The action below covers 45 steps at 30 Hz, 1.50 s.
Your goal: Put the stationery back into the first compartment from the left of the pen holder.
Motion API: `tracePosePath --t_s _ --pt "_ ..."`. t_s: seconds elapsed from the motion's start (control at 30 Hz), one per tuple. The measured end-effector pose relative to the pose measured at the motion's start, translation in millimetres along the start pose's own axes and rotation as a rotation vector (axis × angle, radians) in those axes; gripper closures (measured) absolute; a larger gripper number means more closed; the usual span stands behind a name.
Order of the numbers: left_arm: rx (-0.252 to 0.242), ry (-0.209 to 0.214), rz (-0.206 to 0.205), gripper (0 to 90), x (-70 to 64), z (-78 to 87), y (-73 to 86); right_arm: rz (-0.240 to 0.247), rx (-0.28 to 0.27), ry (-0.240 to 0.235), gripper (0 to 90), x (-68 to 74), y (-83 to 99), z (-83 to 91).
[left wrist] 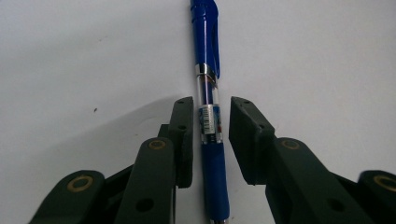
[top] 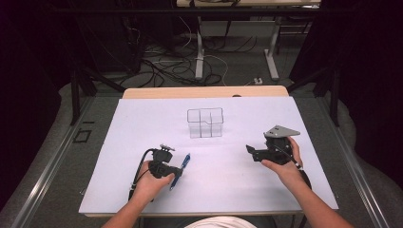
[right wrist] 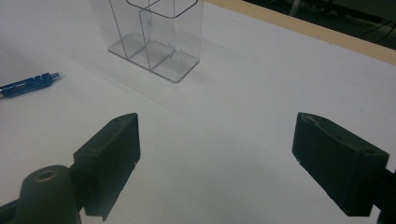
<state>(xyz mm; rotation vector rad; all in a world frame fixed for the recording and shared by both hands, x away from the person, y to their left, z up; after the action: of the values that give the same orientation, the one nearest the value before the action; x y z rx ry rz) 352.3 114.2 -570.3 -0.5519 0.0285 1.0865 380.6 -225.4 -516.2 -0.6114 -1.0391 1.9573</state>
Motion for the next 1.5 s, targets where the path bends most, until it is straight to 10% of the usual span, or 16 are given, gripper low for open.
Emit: tracePosePath --t_s 0.93,1.5 --pt "0.017 -0.023 -0.011 79.2 0.1 1.1 -0.5 -0.017 -0.003 -0.001 14.9 -2.6 0.7 -1.1" --pt "-0.076 0.015 0.012 79.2 9.0 22.4 -7.3 -0.03 0.001 0.01 14.9 -6.7 1.1 -0.8"
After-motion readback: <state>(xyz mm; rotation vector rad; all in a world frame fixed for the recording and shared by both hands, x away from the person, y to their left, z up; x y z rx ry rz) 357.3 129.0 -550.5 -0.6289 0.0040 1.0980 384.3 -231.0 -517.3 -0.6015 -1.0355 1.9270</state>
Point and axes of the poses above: each handheld gripper's, and its own axes: z roughly backward along the jaws, y roughly out of its underside, x roughly to its left, the point moved 4 cm from there along -z, roughly forward along the jaws
